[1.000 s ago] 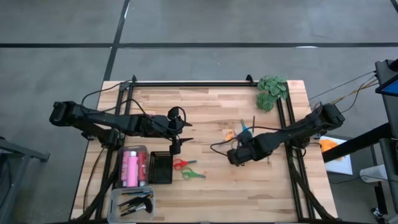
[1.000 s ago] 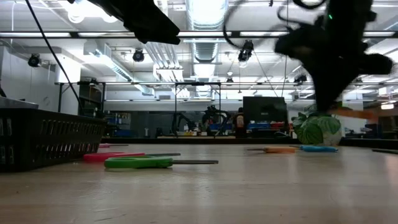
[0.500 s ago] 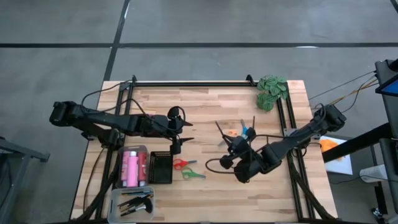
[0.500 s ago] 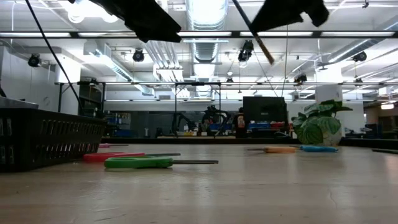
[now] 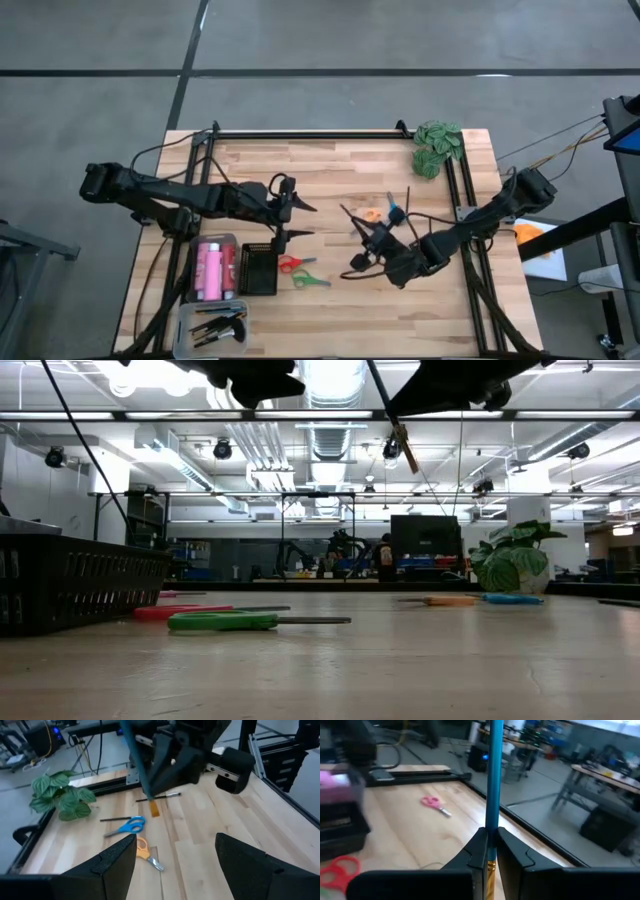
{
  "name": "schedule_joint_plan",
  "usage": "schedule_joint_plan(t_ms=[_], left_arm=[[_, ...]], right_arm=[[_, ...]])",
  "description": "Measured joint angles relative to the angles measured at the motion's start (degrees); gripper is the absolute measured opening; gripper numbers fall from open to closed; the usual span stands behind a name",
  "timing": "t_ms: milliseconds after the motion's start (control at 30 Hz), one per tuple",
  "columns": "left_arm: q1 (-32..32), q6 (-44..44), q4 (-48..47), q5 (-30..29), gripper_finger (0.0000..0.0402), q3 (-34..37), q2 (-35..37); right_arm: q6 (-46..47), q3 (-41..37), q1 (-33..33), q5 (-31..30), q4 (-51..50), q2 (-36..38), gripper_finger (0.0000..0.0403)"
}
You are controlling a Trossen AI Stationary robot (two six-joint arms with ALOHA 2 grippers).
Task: Pick & Place Paint Supplies
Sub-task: Put the gold paint brush into the transparent bin
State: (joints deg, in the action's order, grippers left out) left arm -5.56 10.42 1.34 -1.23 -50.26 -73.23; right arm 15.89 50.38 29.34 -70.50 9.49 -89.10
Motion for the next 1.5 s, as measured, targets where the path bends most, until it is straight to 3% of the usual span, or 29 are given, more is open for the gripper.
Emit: schedule_joint_plan(t_ms=[267, 567, 1000, 1267, 1367, 1500], left_arm=[[0.00, -0.77, 0.82, 0.65, 0.0271, 0.00, 0.00], [0.00, -2.80, 2.53, 1.32, 0.0271, 0.02, 0.00], [0.00, -3.04, 3.35, 1.31, 0.0271, 0.04, 0.00], [0.00, -3.52, 2.48, 1.31, 0.0269, 0.04, 0.00], [0.00, -3.50, 2.48, 1.31, 0.0252, 0.04, -0.02], [0.00, -3.39, 2.54, 1.31, 0.0199, 0.04, -0.02]], right_arm=[[-21.21, -4.15, -2.12, 14.13, 23.58, 0.00, 0.0022], [-23.14, -4.16, -9.59, 31.74, 27.35, -0.92, 0.0022], [-26.91, -0.79, -13.49, 35.87, 30.16, -7.41, 0.0022], [-27.05, -1.06, -13.51, 36.07, 30.27, -6.77, 0.0022], [-27.03, -1.08, -13.51, 36.07, 30.00, -6.73, 0.0022], [-26.93, -1.08, -13.50, 36.27, 30.03, -6.73, 0.0022]])
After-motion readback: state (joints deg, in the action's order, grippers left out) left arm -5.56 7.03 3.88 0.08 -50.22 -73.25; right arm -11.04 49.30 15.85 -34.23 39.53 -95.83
